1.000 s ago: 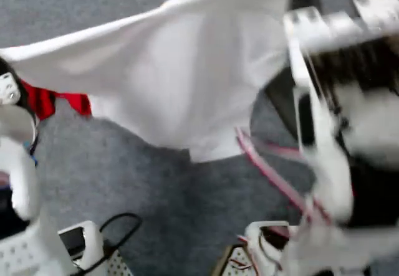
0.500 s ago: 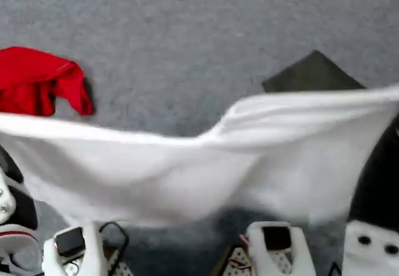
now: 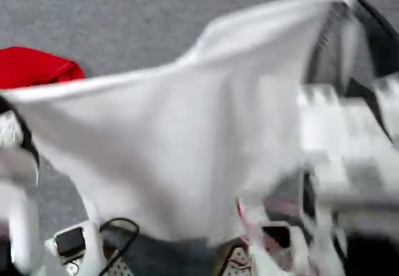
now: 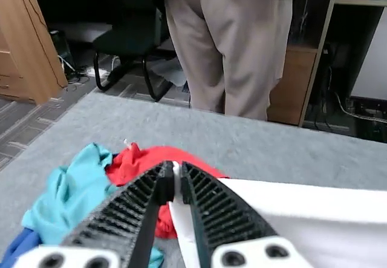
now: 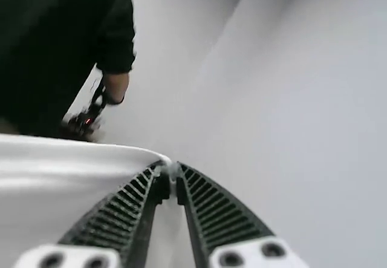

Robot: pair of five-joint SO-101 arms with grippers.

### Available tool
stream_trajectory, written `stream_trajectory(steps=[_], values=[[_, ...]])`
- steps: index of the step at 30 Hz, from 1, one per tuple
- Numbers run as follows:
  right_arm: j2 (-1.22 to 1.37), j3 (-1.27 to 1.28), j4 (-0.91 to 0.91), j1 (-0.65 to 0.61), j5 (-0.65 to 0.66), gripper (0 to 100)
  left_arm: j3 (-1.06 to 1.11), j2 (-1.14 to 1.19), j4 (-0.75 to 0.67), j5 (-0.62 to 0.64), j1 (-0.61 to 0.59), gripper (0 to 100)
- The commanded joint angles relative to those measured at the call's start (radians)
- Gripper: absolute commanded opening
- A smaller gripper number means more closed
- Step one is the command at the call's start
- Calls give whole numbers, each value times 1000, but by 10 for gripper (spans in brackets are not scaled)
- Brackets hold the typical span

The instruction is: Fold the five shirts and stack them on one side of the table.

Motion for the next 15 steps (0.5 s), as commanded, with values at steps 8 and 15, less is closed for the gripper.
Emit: stream_trajectory(steps=[8,15], values=[[453,441,-812,-160,167,5,641,326,-1102,-5,123,20],[792,197,-813,-116,114,5,275,731,-999,-3,114,20]])
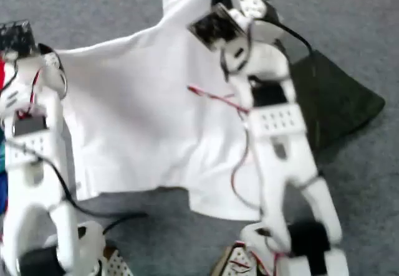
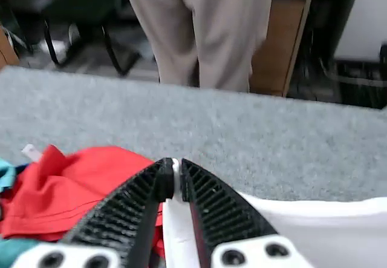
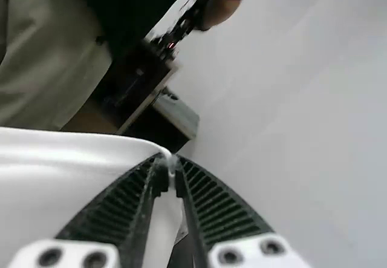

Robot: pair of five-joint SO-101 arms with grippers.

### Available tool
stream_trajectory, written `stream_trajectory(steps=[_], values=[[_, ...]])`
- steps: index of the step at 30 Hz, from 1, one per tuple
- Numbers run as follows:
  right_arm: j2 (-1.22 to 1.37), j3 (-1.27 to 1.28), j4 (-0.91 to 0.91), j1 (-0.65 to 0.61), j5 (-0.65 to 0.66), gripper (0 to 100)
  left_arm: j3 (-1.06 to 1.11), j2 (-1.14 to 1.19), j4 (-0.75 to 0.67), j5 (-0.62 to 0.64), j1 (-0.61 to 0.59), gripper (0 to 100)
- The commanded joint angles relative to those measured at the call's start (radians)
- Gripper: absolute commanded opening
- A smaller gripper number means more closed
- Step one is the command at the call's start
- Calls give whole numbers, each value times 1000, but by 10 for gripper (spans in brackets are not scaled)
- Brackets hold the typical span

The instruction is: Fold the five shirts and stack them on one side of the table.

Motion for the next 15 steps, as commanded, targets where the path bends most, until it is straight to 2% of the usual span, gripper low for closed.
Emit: stream_trajectory(steps=[1,6,15], values=[[87,-148,-6,41,-72,5,-252,150,78,-3,-2,20],[97,-240,173,50,-144,5,-456,249,253,-3,0,19],[-36,-255,620,99,-137,5,-554,251,598,-9,0,19]])
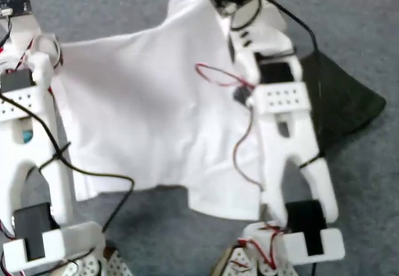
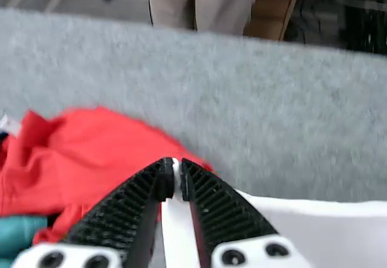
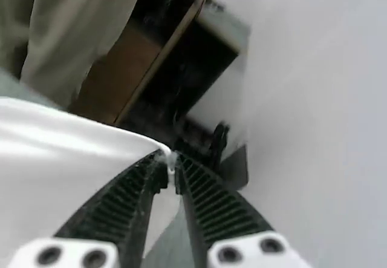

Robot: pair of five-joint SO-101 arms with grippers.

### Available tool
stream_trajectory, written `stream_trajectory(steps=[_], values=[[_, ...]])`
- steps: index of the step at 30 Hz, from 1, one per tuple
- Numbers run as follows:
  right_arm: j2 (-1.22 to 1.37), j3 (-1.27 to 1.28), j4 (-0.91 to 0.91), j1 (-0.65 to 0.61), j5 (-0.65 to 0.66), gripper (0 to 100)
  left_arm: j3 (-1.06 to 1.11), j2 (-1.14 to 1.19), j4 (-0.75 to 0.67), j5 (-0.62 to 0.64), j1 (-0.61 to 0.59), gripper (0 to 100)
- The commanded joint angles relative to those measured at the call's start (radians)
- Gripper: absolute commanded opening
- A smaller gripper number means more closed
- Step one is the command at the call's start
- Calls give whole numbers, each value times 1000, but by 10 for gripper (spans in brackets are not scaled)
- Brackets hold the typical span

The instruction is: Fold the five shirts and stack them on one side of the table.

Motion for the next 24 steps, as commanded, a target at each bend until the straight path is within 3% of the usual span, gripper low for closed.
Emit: stream_trajectory(steps=[1,7,12,18,24], values=[[-139,-61,206,28,-3,5,-86,-7,132,-9,-2,19],[-291,-54,462,27,25,5,-121,-7,345,-11,21,19],[-450,53,569,25,40,5,-68,-31,448,-12,43,19],[-662,306,588,30,71,5,178,-197,437,-32,64,19],[-822,504,589,65,112,5,491,-415,333,-97,14,19]])
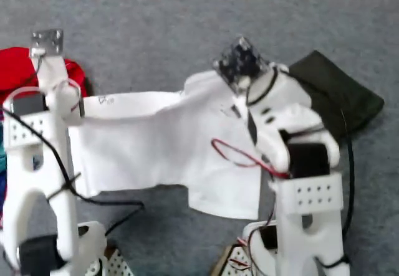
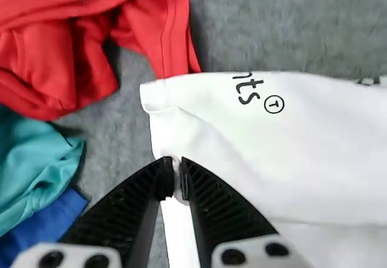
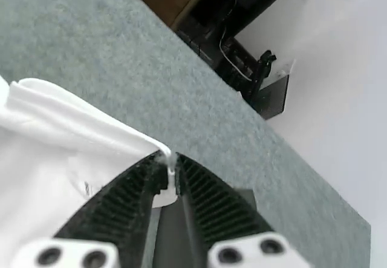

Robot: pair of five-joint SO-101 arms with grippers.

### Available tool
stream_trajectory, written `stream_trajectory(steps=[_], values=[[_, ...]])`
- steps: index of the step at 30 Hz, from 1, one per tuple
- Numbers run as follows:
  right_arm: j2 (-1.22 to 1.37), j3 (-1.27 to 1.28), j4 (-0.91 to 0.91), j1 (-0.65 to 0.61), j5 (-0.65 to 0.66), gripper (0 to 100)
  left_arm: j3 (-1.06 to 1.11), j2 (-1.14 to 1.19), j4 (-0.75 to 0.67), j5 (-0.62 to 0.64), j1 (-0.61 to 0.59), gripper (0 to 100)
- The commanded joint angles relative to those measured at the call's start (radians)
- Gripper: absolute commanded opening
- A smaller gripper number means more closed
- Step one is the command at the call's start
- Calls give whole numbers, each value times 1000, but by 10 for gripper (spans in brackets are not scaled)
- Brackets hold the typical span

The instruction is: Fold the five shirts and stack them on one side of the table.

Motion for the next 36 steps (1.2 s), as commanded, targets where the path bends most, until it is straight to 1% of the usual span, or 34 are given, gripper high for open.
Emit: stream_trajectory(steps=[1,6,16,20,22,27,31,36], values=[[-99,74,12,48,26,5,147,-143,-48,-37,-40,19],[-162,91,160,53,78,5,295,-239,-68,-58,-52,19],[-173,85,407,51,98,5,391,-255,-58,-60,-57,19],[-171,91,502,50,147,5,420,-249,-58,-60,-57,19],[-173,91,552,28,183,5,428,-249,-58,-60,-60,19],[-176,91,669,-51,267,5,419,-248,-63,-64,-137,19],[-177,90,752,-85,328,5,442,-248,-49,-130,-153,19],[-177,91,824,-81,400,5,466,-251,-31,-164,-129,19]])
